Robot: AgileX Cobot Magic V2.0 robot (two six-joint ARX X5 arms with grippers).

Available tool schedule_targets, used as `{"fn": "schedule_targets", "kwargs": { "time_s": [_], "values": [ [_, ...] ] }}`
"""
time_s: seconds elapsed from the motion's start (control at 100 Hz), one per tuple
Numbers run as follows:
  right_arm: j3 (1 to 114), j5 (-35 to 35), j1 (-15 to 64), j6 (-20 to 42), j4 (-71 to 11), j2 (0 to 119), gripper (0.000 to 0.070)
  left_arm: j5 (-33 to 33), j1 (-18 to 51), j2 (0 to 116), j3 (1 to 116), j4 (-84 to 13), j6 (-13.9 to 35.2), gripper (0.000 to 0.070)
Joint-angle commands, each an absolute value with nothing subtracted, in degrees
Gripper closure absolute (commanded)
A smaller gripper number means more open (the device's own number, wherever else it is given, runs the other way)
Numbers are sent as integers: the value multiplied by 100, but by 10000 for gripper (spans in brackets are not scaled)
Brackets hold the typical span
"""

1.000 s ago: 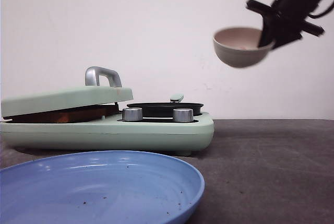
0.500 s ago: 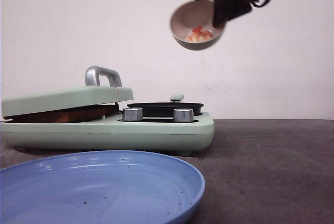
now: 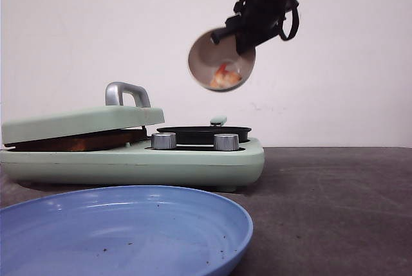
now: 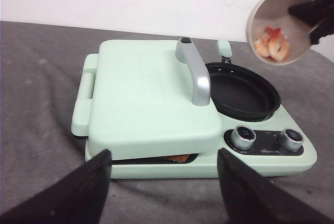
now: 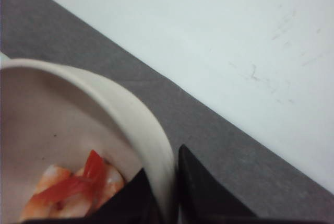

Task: Make breakfast with bread and shrimp
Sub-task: 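Tilt the bowl with the right gripper to pour shrimp into the frying pan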

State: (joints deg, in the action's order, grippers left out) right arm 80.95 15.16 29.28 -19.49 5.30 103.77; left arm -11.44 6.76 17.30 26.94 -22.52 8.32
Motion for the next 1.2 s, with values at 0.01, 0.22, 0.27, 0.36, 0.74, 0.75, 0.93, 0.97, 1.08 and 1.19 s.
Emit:
{"fn": "schedule_targets", "kwargs": {
  "time_s": [0.01, 0.22, 0.27, 0.36, 0.74, 0.75, 0.93, 0.97, 1.08, 1.19],
  "values": [
    [8176, 1717, 3028, -2040, 729, 10580, 700, -1122, 676, 1756, 2724, -2174, 847, 347],
    [8176, 1944, 3109, -1903, 766, 10643, 700, -1208, 676, 1756, 2724, -2143, 847, 347],
    [8176, 1946, 3135, -1787, 834, 10643, 700, -1208, 676, 1756, 2724, -2143, 847, 347],
    [8173, 1946, 3138, -1516, 978, 10643, 700, -1208, 676, 1756, 2724, -2141, 847, 347],
    [7572, 1387, 3186, -1085, 2853, 10726, 700, -1251, 679, 1754, 2724, -2102, 840, 347],
    [7540, 1385, 3186, -1079, 2921, 10726, 700, -1253, 679, 1754, 2724, -2102, 840, 347],
    [6873, 1083, 3173, -1037, 4171, 10726, 700, -1339, 679, 1754, 2724, -2099, 838, 347],
    [6729, 1037, 3173, -1048, 4403, 10726, 700, -1343, 679, 1754, 2724, -2099, 840, 347],
    [6357, 849, 3129, -1046, 5162, 10726, 700, -1358, 679, 1754, 2724, -2099, 840, 347],
    [6226, 604, 3063, -1044, 5548, 10825, 700, -1361, 679, 1754, 2724, -2095, 838, 347]
  ]
}}
